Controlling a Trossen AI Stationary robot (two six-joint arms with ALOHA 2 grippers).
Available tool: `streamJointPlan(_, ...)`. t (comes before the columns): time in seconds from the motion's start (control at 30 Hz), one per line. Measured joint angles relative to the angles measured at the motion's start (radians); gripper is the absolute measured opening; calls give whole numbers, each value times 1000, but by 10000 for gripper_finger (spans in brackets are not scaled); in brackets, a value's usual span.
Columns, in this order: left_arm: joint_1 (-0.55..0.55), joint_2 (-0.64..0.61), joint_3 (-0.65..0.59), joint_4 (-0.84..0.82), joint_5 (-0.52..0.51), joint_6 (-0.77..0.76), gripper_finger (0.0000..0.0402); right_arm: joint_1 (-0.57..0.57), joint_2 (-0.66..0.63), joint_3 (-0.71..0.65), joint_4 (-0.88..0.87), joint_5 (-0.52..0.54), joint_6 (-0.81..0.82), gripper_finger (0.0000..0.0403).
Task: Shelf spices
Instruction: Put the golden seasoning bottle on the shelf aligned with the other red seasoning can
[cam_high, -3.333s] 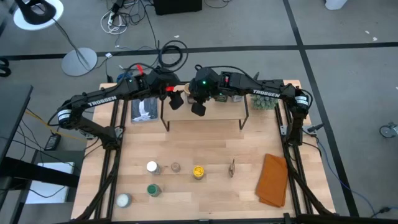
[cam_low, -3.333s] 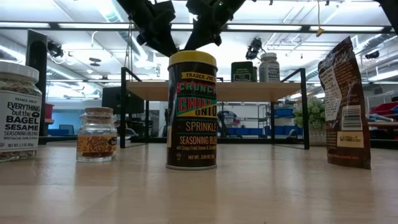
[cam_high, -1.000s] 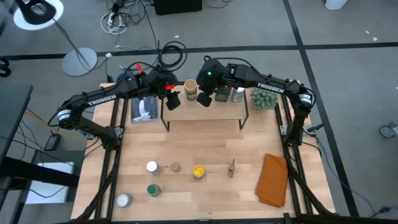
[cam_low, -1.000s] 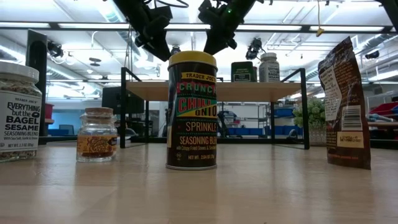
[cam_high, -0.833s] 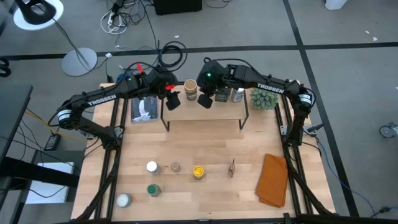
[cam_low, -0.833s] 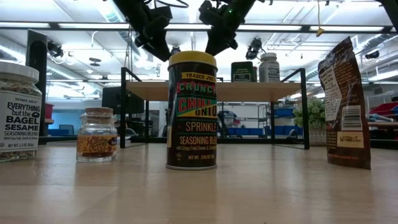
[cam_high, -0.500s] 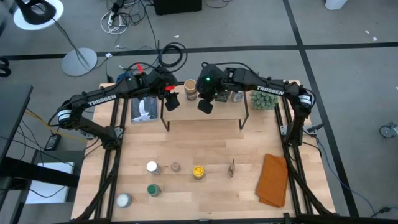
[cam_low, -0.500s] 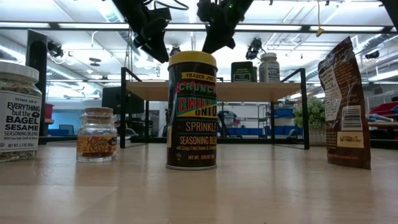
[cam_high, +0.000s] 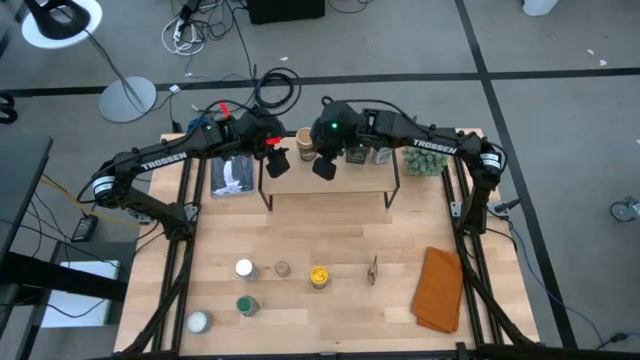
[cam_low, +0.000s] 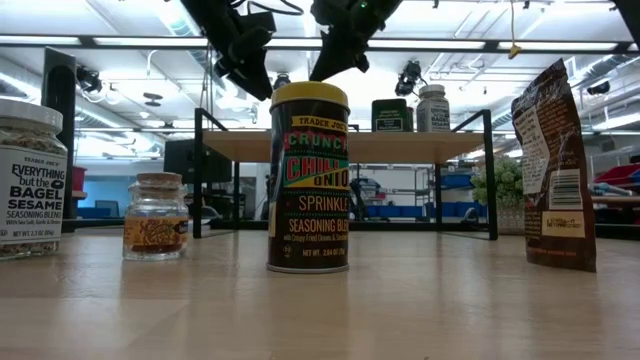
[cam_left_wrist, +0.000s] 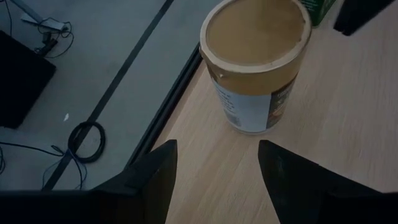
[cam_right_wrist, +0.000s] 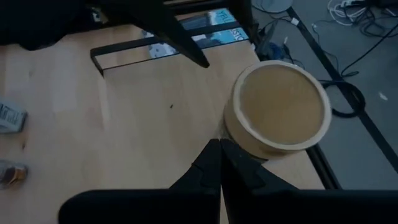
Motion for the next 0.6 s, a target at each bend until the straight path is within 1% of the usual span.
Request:
streamJointPlan(0.13, 0, 0, 0, 0, 0, 0, 229, -1, 0, -5, 22, 6, 0, 0)
streamJointPlan(0.3, 0, 0, 0, 0, 18, -6, 229, -6, 1, -81, 121, 40, 0, 0)
streamJointPlan(0.43, 0, 0, 0, -3, 35, -7, 229, -11, 1, -140, 139, 51, -17, 0)
streamJointPlan(0.6, 0, 0, 0, -4, 35, -7, 229, 7, -5, -141, 186, 53, -25, 0)
